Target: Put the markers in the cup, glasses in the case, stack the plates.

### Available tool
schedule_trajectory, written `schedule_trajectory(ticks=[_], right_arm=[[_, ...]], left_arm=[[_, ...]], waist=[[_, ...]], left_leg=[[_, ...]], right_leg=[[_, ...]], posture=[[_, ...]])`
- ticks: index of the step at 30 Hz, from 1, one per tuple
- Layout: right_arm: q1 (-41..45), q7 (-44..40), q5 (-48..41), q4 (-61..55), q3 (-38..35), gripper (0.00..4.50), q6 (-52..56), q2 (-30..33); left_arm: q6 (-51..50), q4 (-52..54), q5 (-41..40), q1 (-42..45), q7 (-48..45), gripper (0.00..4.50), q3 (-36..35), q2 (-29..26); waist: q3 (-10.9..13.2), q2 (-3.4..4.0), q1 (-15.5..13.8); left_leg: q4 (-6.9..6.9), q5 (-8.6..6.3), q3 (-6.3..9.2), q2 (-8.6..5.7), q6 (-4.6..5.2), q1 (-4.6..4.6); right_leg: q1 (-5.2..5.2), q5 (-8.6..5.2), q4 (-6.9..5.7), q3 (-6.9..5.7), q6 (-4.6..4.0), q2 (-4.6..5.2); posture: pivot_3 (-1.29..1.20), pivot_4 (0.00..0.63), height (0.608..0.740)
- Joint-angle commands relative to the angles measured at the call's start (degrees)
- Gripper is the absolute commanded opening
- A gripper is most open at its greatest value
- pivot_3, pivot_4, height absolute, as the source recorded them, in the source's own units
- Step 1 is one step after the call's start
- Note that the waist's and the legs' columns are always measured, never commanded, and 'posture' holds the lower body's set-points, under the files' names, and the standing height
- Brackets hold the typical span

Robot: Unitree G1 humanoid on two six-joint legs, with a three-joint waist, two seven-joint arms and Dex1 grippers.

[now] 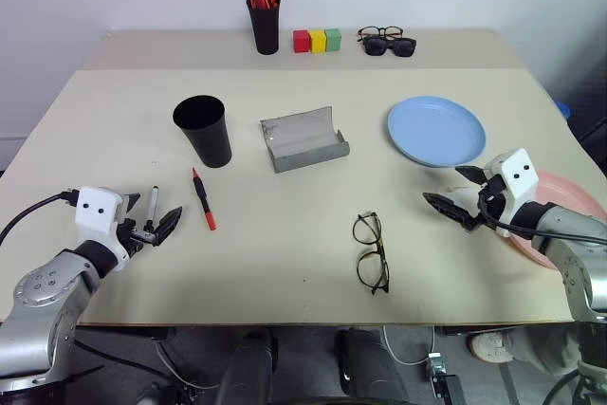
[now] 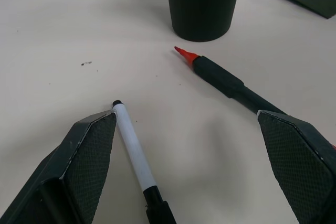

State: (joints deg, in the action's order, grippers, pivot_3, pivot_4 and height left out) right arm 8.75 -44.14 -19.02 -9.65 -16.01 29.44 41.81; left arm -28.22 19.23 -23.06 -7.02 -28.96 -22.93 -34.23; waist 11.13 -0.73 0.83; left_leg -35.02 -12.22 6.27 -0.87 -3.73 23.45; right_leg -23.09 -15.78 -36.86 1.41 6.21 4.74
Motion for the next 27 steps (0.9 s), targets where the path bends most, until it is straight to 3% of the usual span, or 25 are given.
schedule_trajectory(ticks=[1, 9, 19, 25, 27], right_arm=[[2.0, 0.8, -0.2, -1.0, 0.5, 4.5, -0.9, 0.1], [6.6, 0.3, 0.2, -1.7, 7.2, 4.5, -1.9, -2.0], [12.0, 2.7, 4.2, -8.1, 25.8, 4.5, -3.2, -13.9], [14.4, 5.9, 10.0, -7.8, 35.7, 4.5, -6.1, -21.7], [15.3, 7.0, 11.2, -5.9, 37.2, 4.5, -7.0, -24.5]], left_arm=[[0.5, 2.0, 0.3, 0.4, 0.9, 4.4, -0.4, 0.0], [-1.5, 2.0, 2.8, 1.8, 7.5, 4.4, -1.7, 1.1], [-30.2, 4.2, 0.2, 14.4, 23.2, 4.46, -1.1, 5.8], [-40.9, -0.8, 0.9, 21.2, 26.7, 4.46, -1.7, 7.3], [-41.4, -3.0, 1.6, 22.9, 27.6, 3.91, -2.3, 7.4]], waist=[[0.0, 0.0, 0.0], [0.0, 0.0, 0.2], [0.0, -0.06, 0.0], [0.0, -0.11, 0.4], [0.0, -0.11, 0.4]], left_leg=[[0.0, 0.0, 0.0, 0.0, 0.0, 0.0], [0.0, 0.0, 0.0, 0.0, 0.0, 0.0], [-0.07, 0.01, 0.11, -0.03, -0.01, -0.02], [-0.03, 0.01, 0.14, -0.04, -0.02, -0.03], [-0.02, 0.02, 0.15, -0.03, -0.03, -0.04]], right_leg=[[0.0, 0.0, 0.0, 0.0, 0.0, 0.0], [0.0, 0.0, -0.01, 0.0, 0.01, -0.01], [0.0, 0.14, -0.17, -0.03, 0.29, -0.05], [-0.07, 0.14, -0.29, -0.04, 0.3, -0.07], [-0.11, 0.14, -0.34, -0.04, 0.3, -0.09]], posture=[[0.0, 0.15, 0.74], [0.0, 0.15, 0.74], [0.0, 0.15, 0.74], [0.0, 0.15, 0.74], [0.0, 0.15, 0.74]])
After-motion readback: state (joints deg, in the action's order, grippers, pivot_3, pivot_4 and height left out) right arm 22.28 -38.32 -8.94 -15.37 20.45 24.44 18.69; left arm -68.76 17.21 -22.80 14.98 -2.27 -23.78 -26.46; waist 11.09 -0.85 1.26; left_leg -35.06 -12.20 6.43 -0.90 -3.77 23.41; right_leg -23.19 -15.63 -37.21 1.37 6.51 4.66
